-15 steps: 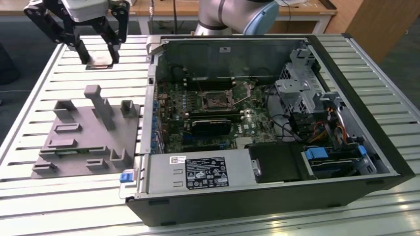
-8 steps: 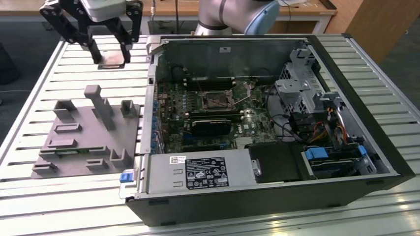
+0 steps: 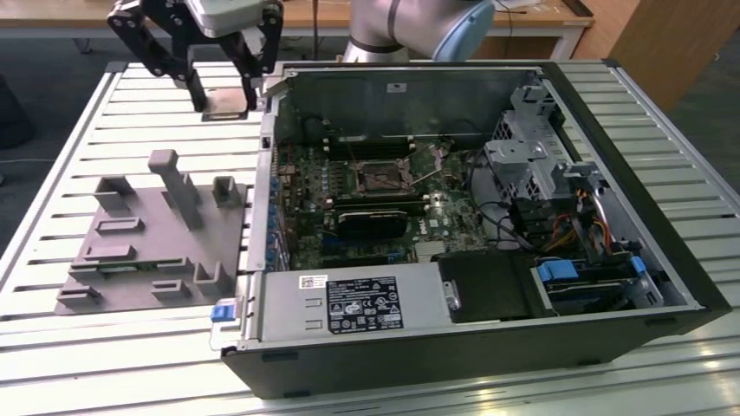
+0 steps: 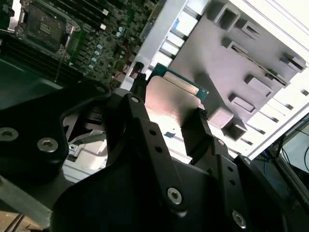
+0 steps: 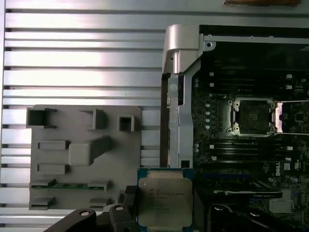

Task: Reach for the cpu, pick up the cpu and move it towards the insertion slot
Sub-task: 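Pick up the cpu and move it towards the insertion slot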

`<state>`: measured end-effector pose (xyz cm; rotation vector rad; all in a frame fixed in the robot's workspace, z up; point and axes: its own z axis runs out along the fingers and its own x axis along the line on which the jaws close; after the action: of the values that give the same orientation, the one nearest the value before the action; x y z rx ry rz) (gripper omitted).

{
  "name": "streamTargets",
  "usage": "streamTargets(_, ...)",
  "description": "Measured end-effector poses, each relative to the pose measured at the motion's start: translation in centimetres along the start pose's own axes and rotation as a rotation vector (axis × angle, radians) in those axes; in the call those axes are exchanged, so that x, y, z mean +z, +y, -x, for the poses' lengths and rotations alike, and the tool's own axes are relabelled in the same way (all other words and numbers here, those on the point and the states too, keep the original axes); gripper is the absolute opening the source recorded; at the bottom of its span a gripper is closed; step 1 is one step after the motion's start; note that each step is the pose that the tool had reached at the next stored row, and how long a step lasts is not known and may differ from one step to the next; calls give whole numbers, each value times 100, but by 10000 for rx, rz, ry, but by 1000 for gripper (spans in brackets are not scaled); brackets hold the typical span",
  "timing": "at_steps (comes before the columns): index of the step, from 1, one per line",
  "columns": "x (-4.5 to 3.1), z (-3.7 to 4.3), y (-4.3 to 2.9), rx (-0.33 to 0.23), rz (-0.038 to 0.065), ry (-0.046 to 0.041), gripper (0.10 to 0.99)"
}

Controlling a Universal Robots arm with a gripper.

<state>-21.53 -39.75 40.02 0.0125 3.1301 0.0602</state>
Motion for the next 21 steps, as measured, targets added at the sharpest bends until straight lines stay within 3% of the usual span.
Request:
streamTargets(7,5,194,5,-8,1,-189,541)
streamTargets(15,42,554,40,-9,2,-189,541)
streamTargets(21,77,759,116,-7,0,-172,541)
